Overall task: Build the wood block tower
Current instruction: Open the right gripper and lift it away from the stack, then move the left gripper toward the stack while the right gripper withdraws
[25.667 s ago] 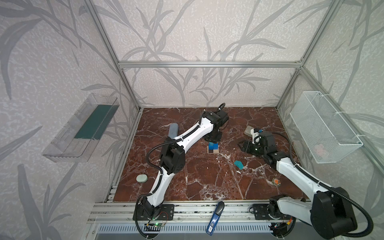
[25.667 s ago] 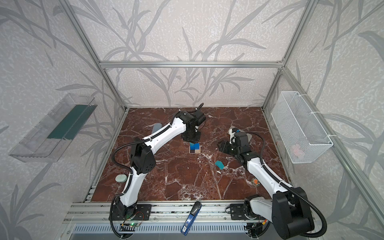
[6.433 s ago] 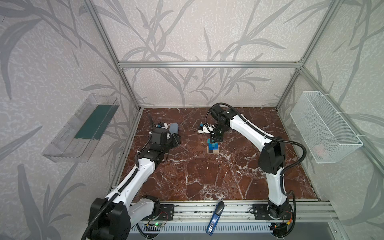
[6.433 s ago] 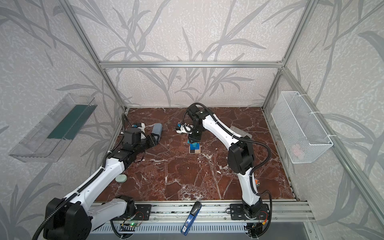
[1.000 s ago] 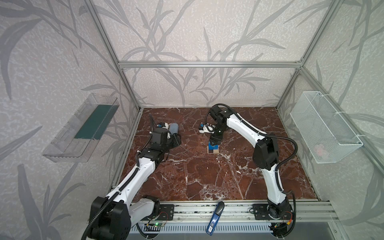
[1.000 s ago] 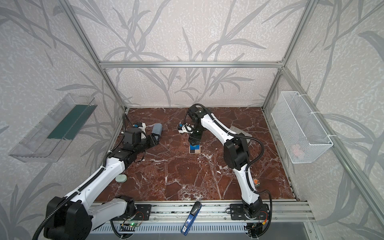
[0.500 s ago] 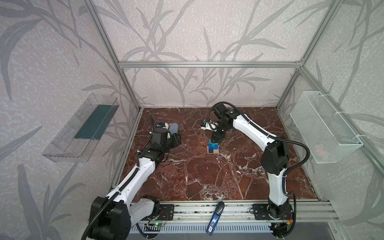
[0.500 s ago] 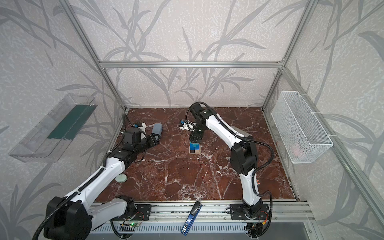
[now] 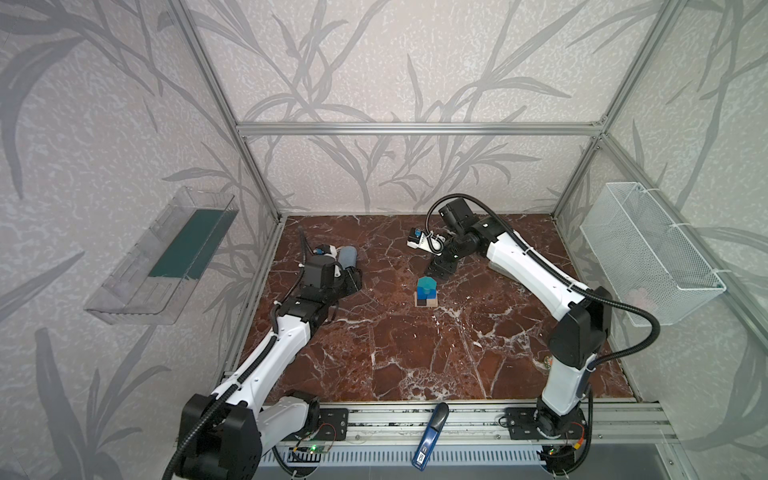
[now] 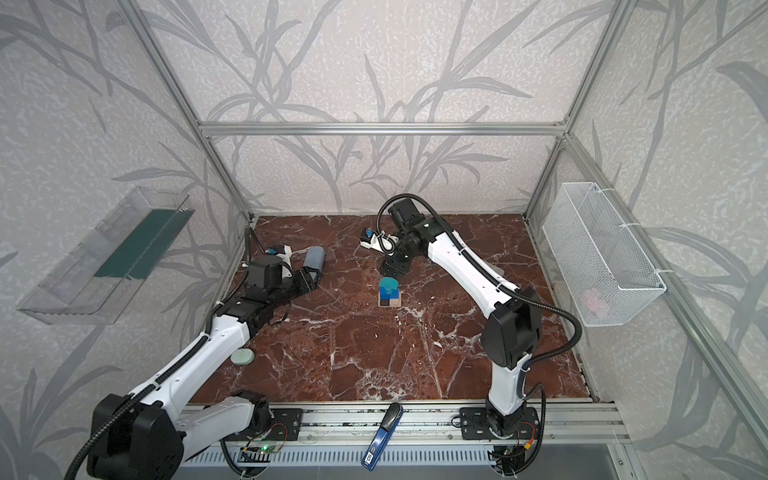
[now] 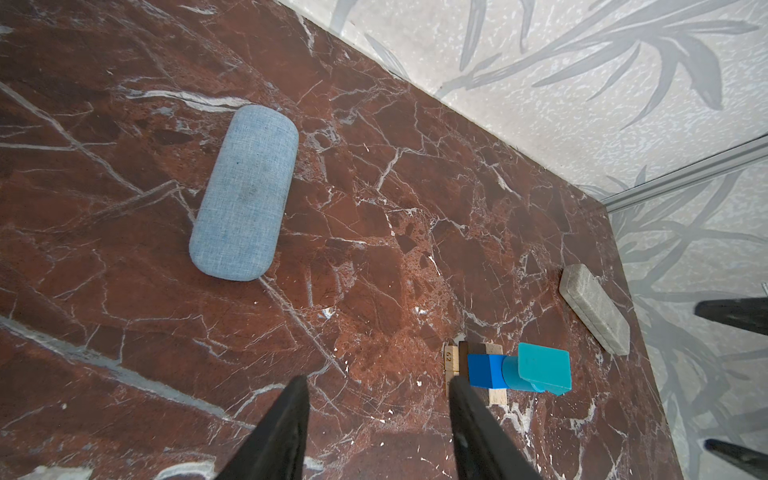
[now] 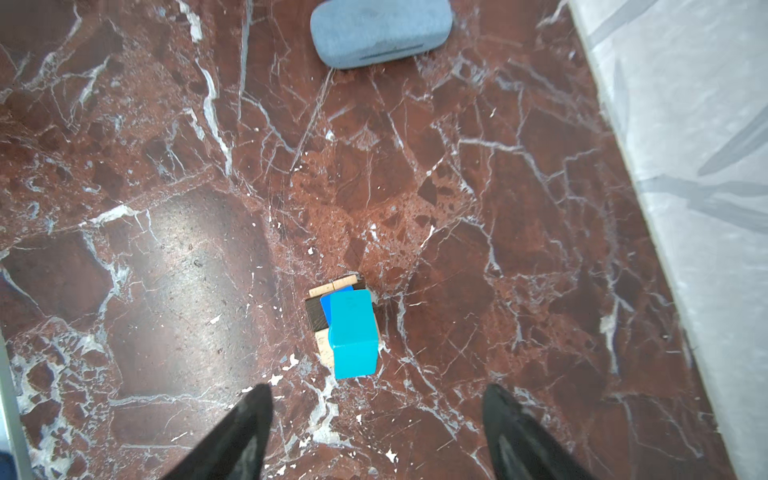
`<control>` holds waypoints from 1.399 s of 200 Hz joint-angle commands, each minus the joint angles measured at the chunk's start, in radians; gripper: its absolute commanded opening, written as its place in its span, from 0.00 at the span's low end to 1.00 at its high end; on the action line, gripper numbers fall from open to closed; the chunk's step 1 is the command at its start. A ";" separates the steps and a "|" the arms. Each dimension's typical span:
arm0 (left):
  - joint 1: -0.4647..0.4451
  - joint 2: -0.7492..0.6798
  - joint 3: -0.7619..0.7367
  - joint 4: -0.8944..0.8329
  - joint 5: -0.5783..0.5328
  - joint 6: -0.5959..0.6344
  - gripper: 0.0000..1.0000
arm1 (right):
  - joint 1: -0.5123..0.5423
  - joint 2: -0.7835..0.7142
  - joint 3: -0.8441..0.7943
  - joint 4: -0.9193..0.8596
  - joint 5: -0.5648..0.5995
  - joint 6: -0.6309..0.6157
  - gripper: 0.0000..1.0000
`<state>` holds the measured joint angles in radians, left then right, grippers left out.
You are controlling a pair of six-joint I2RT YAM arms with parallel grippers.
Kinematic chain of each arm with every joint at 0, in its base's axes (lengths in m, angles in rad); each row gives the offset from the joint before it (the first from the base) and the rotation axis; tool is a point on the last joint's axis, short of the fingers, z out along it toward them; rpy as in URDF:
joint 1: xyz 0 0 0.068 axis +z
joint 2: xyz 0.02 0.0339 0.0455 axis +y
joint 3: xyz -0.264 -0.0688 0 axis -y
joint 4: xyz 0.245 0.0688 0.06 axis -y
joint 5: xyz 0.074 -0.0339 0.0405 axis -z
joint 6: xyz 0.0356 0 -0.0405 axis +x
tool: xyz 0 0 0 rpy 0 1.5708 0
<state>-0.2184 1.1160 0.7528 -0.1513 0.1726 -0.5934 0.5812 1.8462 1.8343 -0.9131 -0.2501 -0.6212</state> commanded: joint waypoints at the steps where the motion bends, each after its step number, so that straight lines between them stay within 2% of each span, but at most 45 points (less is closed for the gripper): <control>1: 0.005 -0.027 0.042 -0.013 0.007 0.020 0.53 | -0.004 -0.101 -0.059 0.091 -0.025 0.087 0.73; 17: 0.005 -0.030 0.049 -0.025 0.009 0.025 0.53 | -0.004 -0.193 -0.157 0.205 -0.025 0.132 0.65; 35: 0.005 -0.038 0.051 -0.034 0.008 0.033 0.52 | -0.003 -0.283 -0.276 0.341 0.000 0.197 0.44; 49: 0.005 -0.043 0.052 -0.036 0.012 0.035 0.52 | -0.003 -0.347 -0.358 0.437 0.002 0.251 0.40; 72: 0.005 -0.044 0.056 -0.029 0.027 0.033 0.52 | -0.004 -0.415 -0.458 0.562 -0.008 0.369 0.24; 80: 0.005 -0.041 0.060 -0.026 0.040 0.033 0.52 | -0.004 -0.433 -0.491 0.602 -0.008 0.413 0.14; 90: 0.005 -0.036 0.065 -0.024 0.053 0.032 0.52 | -0.003 -0.450 -0.531 0.646 -0.009 0.466 0.10; 101: 0.004 -0.026 0.070 -0.019 0.067 0.032 0.51 | -0.002 -0.467 -0.580 0.689 -0.008 0.541 0.00; 144: -0.006 0.028 0.100 0.000 0.116 0.033 0.37 | -0.001 -0.527 -0.752 0.764 -0.030 0.762 0.00; 180: -0.050 0.129 0.148 0.035 0.147 0.047 0.19 | 0.006 -0.591 -0.921 0.898 -0.072 0.938 0.00; 207: -0.099 0.248 0.237 0.029 0.191 0.079 0.11 | 0.023 -0.604 -0.990 0.901 -0.030 0.990 0.00; 240: -0.135 0.406 0.369 0.018 0.261 0.107 0.00 | 0.024 -0.596 -1.057 0.941 -0.071 1.033 0.00; 280: -0.182 0.568 0.536 -0.072 0.255 0.170 0.00 | 0.028 -0.568 -1.125 1.026 -0.078 1.090 0.00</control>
<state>-0.3779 1.6230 1.2018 -0.1623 0.4049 -0.4885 0.6033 1.2655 0.7284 0.0326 -0.3099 0.4164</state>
